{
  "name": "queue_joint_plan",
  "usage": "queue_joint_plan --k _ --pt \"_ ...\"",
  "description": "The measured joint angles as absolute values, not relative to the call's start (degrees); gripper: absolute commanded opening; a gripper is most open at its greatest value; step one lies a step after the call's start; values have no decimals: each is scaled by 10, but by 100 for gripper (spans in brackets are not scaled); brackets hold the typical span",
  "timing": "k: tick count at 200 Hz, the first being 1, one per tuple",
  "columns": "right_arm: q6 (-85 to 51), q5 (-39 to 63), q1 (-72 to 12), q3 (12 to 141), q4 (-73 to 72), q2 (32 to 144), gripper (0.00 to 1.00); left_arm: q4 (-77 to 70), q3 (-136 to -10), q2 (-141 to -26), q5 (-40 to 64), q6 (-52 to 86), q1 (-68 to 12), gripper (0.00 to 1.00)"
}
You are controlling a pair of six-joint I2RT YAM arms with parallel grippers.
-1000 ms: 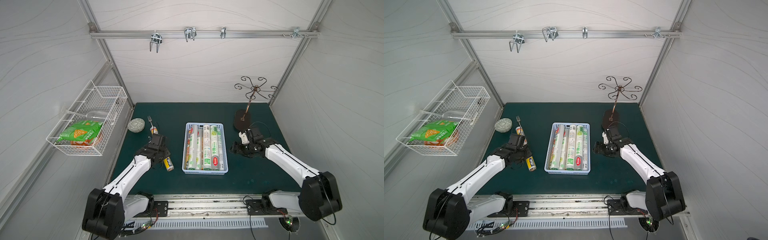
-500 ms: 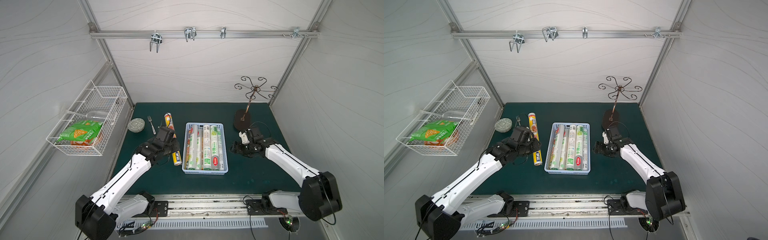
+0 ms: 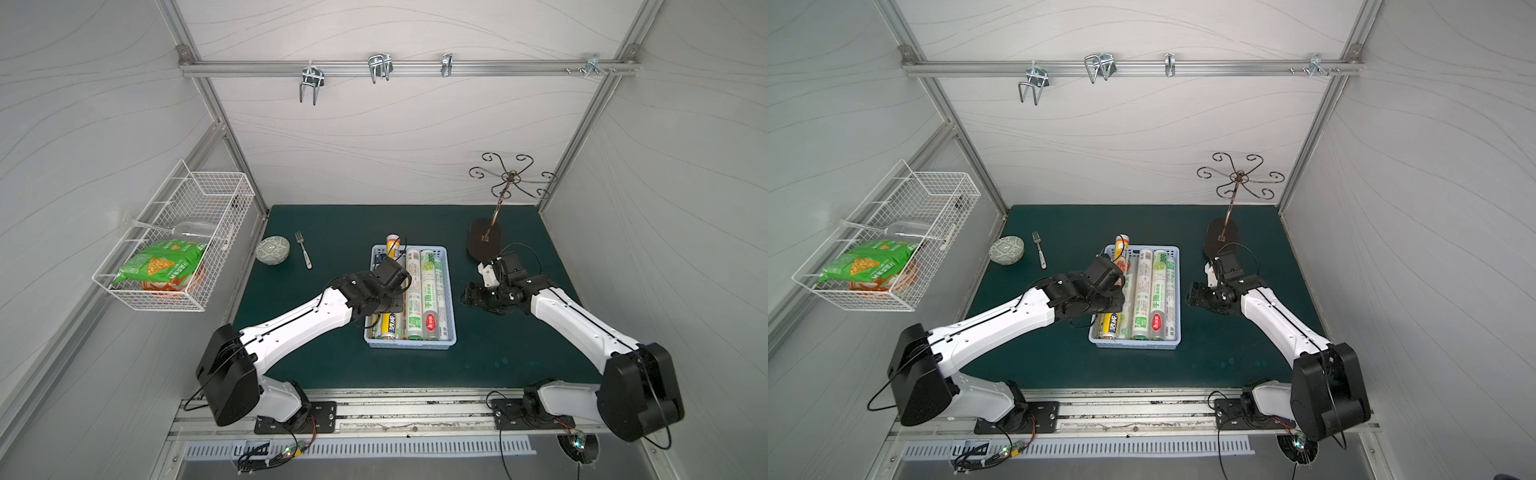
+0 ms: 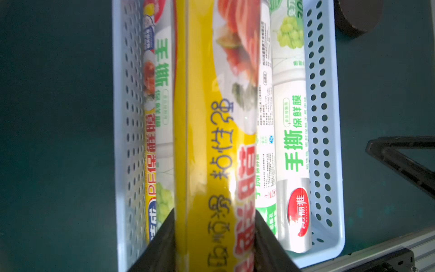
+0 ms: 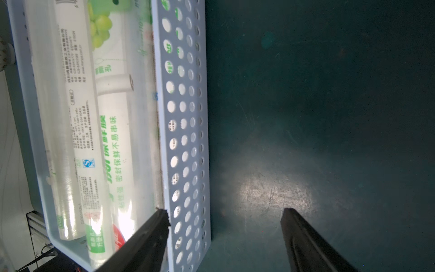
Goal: Put the plastic wrap into the basket
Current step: Place the plastic wrap in the basket.
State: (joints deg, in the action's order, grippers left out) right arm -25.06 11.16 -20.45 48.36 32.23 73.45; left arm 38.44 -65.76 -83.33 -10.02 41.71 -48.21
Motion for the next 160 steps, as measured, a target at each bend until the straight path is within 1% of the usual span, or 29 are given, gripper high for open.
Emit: queue_joint_plan --k 53,62,86,100,108,140,160 --pt "-251 115 -201 483 319 735 80 359 -669 -907 -99 421 -495 20" --pt "-251 115 -201 483 319 735 80 357 -669 -913 -99 422 -495 22" --pt "-251 116 -200 483 319 735 80 355 -672 -929 -100 424 -495 35" --pt "-250 117 -199 483 319 735 80 356 -676 -936 -100 425 -495 51" --pt "-251 117 -199 483 319 735 80 357 -678 -936 -104 424 -495 55" --pt "-250 117 -198 482 318 735 80 362 -694 -936 -124 427 -495 56" --pt "-251 119 -198 482 318 735 80 362 -702 -936 -135 426 -495 51"
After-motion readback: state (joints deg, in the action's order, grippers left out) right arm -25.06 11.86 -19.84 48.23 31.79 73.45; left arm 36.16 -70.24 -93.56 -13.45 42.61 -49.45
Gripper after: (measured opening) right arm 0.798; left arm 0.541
